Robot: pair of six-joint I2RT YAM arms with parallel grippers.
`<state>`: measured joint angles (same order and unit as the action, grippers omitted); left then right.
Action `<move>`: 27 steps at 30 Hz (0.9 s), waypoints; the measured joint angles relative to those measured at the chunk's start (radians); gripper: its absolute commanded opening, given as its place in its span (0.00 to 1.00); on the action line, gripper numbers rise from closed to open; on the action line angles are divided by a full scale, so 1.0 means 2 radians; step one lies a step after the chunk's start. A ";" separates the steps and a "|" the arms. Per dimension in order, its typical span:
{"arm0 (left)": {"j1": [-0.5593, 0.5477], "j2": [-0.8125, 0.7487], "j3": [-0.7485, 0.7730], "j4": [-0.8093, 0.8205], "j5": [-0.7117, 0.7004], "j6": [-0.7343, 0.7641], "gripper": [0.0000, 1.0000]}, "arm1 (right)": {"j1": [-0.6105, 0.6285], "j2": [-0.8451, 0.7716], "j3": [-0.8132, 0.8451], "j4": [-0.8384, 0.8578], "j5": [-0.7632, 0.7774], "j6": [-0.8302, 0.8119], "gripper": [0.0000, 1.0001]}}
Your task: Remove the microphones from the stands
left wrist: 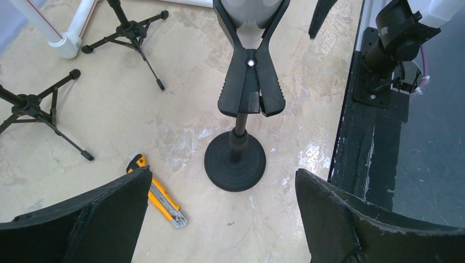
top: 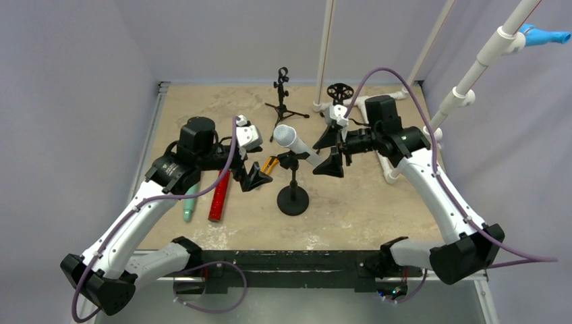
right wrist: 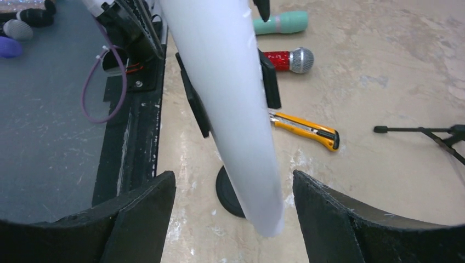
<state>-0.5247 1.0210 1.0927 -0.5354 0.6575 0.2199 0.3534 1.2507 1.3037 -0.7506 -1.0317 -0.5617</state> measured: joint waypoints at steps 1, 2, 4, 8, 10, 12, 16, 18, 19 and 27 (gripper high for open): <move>0.000 -0.002 0.004 -0.006 -0.002 0.000 1.00 | 0.006 0.003 0.001 0.000 0.001 -0.002 0.75; 0.000 -0.005 0.009 -0.012 -0.004 -0.001 1.00 | 0.014 0.007 0.002 0.000 0.001 -0.004 0.75; 0.000 -0.009 0.015 -0.021 -0.006 -0.001 1.00 | 0.023 0.015 0.005 0.000 0.001 -0.009 0.72; 0.000 -0.012 0.019 -0.027 -0.006 -0.002 1.00 | 0.029 0.034 0.016 0.002 0.006 -0.013 0.67; 0.000 -0.012 0.019 -0.028 -0.006 -0.005 1.00 | 0.030 0.045 0.025 0.004 0.008 -0.013 0.64; 0.000 -0.011 0.019 -0.028 -0.006 -0.006 1.00 | 0.031 0.053 0.032 0.006 0.009 -0.013 0.61; 0.000 -0.010 0.019 -0.028 -0.006 -0.006 1.00 | 0.033 0.062 0.038 0.010 0.009 -0.013 0.55; 0.000 -0.009 0.019 -0.028 -0.006 -0.005 1.00 | 0.035 0.064 0.039 0.011 0.009 -0.013 0.52; 0.000 -0.009 0.019 -0.028 -0.006 -0.005 1.00 | 0.036 0.066 0.039 0.011 0.008 -0.013 0.51; 0.000 0.000 0.019 -0.010 -0.003 -0.020 1.00 | 0.042 0.068 0.039 0.014 0.005 -0.013 0.30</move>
<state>-0.5247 1.0218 1.1316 -0.5545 0.6506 0.1802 0.4377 1.3872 1.3819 -0.7235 -1.0218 -0.5877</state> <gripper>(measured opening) 0.998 0.406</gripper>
